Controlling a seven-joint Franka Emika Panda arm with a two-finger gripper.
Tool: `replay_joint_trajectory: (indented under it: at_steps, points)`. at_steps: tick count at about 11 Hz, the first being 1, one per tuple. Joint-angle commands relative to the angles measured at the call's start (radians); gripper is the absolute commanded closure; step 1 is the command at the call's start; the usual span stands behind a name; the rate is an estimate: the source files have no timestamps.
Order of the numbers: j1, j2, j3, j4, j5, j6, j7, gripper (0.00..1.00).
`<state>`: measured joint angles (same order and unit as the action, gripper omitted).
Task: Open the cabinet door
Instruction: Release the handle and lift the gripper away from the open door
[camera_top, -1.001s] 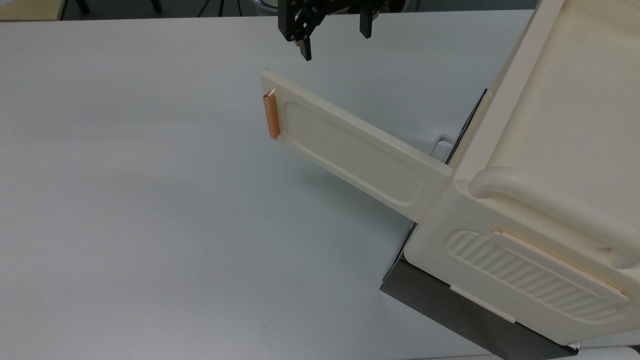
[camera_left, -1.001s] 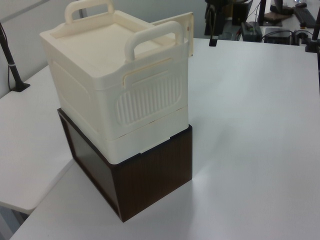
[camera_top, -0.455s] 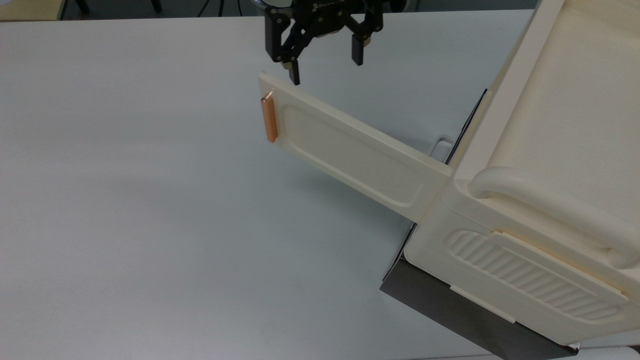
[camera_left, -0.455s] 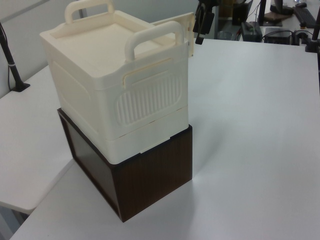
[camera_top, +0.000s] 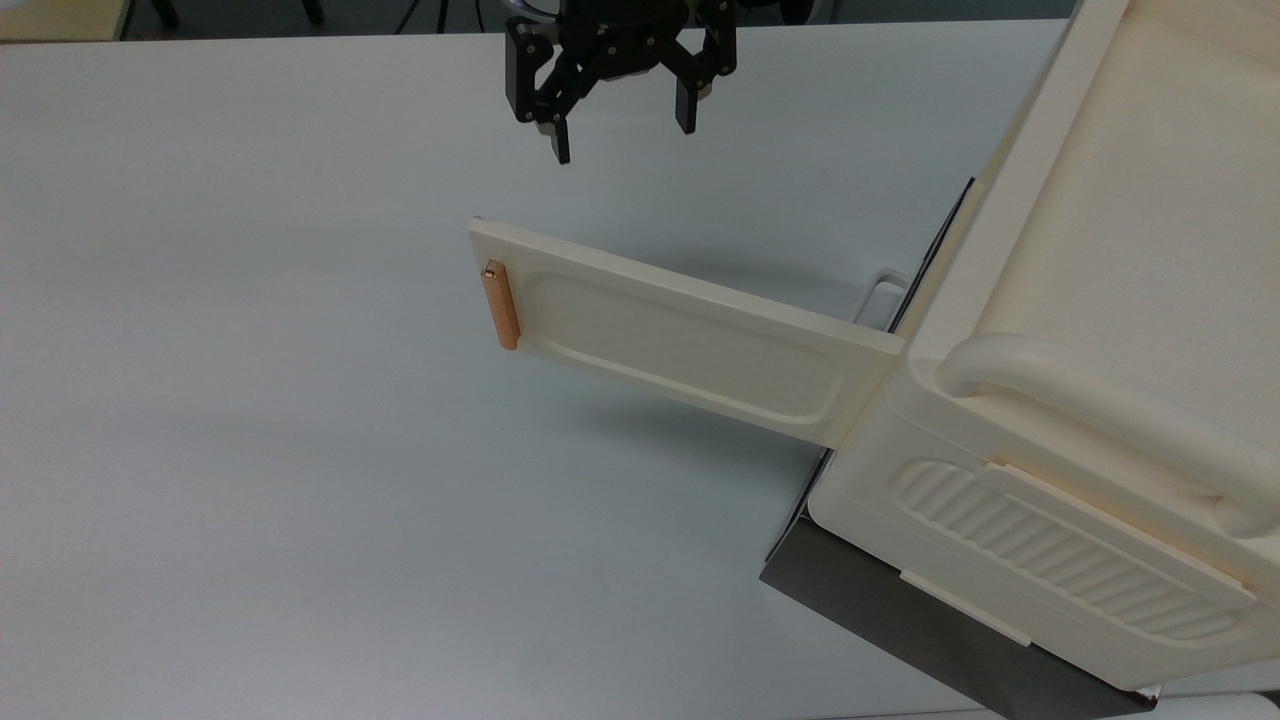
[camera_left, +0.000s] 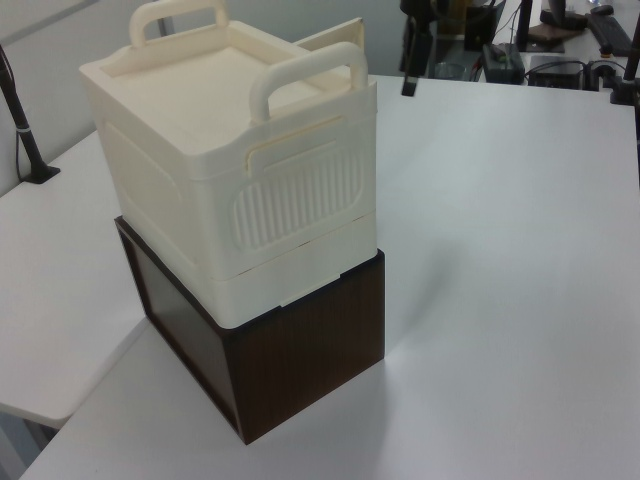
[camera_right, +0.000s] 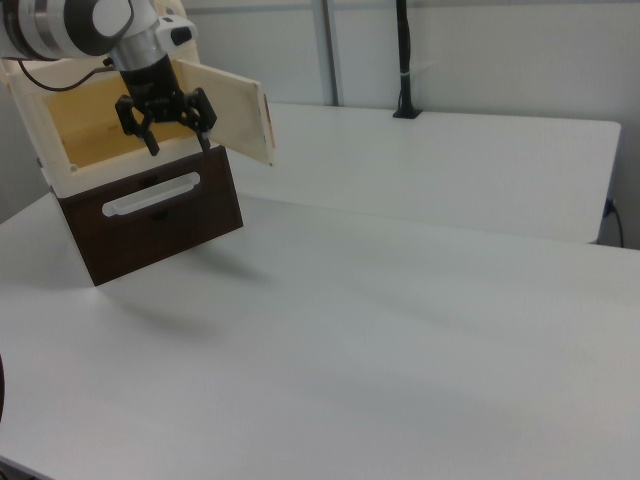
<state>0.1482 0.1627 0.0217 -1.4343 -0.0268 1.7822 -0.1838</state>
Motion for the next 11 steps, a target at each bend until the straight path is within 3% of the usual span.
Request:
replay_joint_trajectory:
  at_steps: [1,6,11]
  points:
    - [0.002,-0.061,-0.005,-0.041,-0.067,-0.183,0.139,0.00]
    - [-0.097,-0.117,-0.006,-0.133,-0.056,-0.216,0.130,0.00]
    - [-0.101,-0.126,-0.006,-0.130,-0.050,-0.204,0.147,0.00]
